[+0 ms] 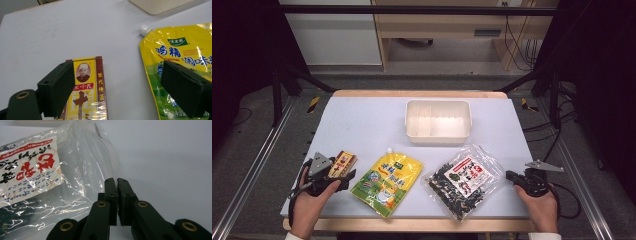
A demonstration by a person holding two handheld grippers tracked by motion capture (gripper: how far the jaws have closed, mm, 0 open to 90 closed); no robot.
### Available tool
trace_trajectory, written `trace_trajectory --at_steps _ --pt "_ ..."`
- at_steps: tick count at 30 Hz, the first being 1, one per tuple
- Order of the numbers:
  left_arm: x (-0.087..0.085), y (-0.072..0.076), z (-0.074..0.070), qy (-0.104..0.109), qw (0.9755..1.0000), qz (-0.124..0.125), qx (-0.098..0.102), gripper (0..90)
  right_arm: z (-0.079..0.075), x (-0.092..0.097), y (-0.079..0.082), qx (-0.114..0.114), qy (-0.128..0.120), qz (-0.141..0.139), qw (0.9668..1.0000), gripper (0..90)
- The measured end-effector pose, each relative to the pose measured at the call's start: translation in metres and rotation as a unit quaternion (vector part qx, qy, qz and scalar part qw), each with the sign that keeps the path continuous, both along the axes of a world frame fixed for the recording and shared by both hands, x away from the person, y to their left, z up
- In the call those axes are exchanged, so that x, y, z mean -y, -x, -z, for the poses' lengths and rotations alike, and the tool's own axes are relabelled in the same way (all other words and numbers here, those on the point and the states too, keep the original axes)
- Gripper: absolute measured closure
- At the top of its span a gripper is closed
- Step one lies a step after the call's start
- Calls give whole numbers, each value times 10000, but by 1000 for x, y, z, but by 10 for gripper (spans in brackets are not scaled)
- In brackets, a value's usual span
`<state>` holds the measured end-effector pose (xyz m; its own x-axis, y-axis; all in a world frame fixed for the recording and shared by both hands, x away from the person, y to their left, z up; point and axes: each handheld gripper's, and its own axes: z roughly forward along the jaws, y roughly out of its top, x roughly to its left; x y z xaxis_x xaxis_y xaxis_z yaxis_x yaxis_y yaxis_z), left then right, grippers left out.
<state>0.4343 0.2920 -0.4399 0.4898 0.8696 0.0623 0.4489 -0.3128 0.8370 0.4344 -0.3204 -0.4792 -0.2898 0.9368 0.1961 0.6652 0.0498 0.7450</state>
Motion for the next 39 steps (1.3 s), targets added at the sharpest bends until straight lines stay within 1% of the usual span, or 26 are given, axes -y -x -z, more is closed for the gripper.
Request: trace_trajectory --at_steps 1,3,5,6,7,9,10,12,14,17,18,19,20,21,23,27,28,29,31,33,34,35,36,37,38,39 --pt "-1 0 0 -33 10000 6 -9 122 -1 0 0 2 -11 0 10000 884" --pt "-1 1 0 -11 10000 -5 -7 123 -4 -1 1 52 29 -34 10000 888" --pt "-1 1 0 -7 10000 -26 3 124 -9 -2 4 163 75 -22 9998 890" --pt "-1 1 0 -7 10000 -26 3 124 -9 -2 4 163 75 -22 9998 890" --pt "-1 1 0 -7 10000 -37 -3 124 -17 -4 8 297 113 -45 9995 892" --pt "-1 1 0 -25 10000 -25 -10 124 -25 -5 11 416 151 -60 9990 894" --pt "-1 2 0 -34 10000 -20 -3 124 -30 -6 13 511 213 -122 9984 895" --pt "-1 3 1 -77 10000 -2 -9 125 -42 -9 16 621 277 -188 9975 896" --pt "-1 4 1 -45 10000 4 1 126 -56 -11 19 805 392 -263 9956 897" --pt "-1 4 1 -40 10000 29 1 129 -81 -16 22 1028 537 -426 9923 898" --pt "-1 4 1 -40 10000 29 1 130 -90 -17 22 1066 578 -483 9914 898" --pt "0 4 1 -53 10000 39 -13 130 -103 -20 21 1137 646 -554 9899 898" --pt "0 4 1 -51 10000 47 -14 130 -103 -20 21 1137 646 -554 9899 898" --pt "0 4 0 -65 10000 60 -10 132 -123 -24 19 1226 779 -680 9870 898" --pt "2 4 0 -71 9999 95 -11 132 -139 -27 16 1324 918 -809 9836 899" --pt "3 7 -2 -32 9999 159 53 141 -171 -37 12 1397 1118 -1094 9778 899" --pt "3 7 -2 -32 9999 159 53 143 -171 -37 12 1397 1118 -1094 9778 899" --pt "4 8 -4 -22 9997 223 75 147 -187 -45 12 1461 1258 -1296 9726 899" --pt "6 11 -7 19 9995 290 112 153 -197 -54 12 1493 1353 -1456 9686 899" --pt "7 14 -10 87 9991 391 129 158 -207 -66 12 1524 1487 -1662 9628 899" --pt "10 16 -14 70 9987 480 180 161 -211 -72 12 1535 1583 -1755 9595 899" --pt "10 16 -14 70 9987 480 180 165 -216 -80 12 1549 1658 -1881 9556 899" --pt "13 18 -20 59 9977 650 170 167 -219 -85 12 1570 1689 -1990 9525 899" --pt "16 18 -25 80 9970 741 209 168 -222 -89 12 1588 1704 -2074 9501 899" --pt "19 19 -31 65 9963 809 268 173 -225 -94 11 1606 1733 -2195 9466 899" --pt "23 18 -39 97 9957 864 312 180 -229 -99 11 1632 1769 -2309 9427 899"
